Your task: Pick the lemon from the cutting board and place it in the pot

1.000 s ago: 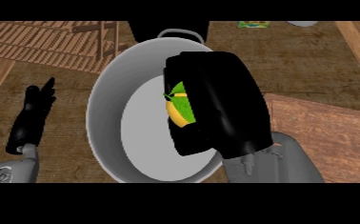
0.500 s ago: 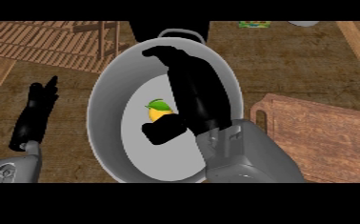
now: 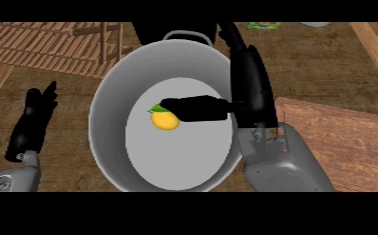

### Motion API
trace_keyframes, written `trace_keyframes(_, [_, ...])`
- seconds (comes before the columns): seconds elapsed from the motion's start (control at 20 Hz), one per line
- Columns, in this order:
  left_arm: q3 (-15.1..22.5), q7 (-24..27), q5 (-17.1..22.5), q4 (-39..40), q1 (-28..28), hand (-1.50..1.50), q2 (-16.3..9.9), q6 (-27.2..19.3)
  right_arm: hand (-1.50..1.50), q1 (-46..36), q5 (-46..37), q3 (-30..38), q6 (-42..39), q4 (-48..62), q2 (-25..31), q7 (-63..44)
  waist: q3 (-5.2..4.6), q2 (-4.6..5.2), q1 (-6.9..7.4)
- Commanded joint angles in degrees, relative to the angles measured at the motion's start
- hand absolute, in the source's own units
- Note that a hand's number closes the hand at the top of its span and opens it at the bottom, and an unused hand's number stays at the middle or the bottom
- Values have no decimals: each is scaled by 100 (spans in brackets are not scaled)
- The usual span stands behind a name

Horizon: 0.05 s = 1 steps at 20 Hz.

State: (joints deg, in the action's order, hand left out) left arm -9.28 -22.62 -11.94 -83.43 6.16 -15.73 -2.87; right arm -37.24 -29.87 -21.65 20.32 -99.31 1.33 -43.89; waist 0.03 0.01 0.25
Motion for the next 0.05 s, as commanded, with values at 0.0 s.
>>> trace_keyframes(0.0, [-184, -41, 196, -150, -90, 0, -214, 256, -150, 462, 331, 655, 125, -480, 255, 316, 1, -9, -30])
